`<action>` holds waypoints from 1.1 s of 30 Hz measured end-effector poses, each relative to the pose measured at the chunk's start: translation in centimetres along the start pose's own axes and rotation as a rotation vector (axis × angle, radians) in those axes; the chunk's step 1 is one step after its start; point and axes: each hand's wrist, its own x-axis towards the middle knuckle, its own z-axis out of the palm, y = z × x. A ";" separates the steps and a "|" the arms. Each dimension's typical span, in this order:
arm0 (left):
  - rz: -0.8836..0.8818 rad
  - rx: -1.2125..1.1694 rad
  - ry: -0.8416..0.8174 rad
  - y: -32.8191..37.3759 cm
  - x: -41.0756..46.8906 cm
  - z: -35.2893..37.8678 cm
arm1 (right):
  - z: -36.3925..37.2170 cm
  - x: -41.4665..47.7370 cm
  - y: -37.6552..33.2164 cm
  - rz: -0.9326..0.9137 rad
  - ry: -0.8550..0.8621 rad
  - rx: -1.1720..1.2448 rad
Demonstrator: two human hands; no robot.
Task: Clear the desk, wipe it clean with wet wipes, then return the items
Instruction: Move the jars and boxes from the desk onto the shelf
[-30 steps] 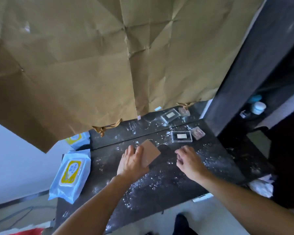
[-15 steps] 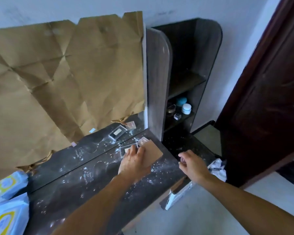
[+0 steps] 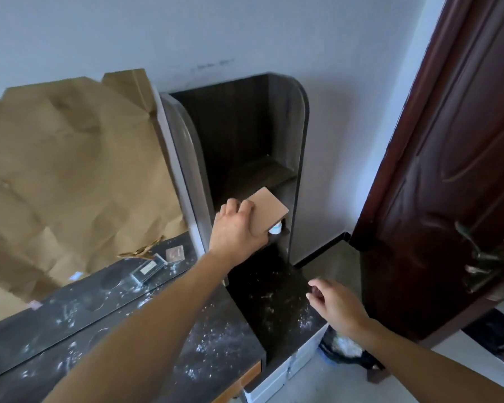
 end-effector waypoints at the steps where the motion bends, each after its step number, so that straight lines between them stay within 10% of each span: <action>1: 0.009 0.037 0.024 0.3 1.8 -0.4 | -0.2 0.7 0.2 -0.007 0.017 0.001; 16: -0.117 0.087 -0.152 -3.0 18.5 3.0 | -4.3 14.0 0.6 -0.138 0.151 0.061; 33: -0.078 -0.102 0.152 -4.1 15.7 5.5 | -6.2 27.3 -3.5 -0.335 0.249 0.077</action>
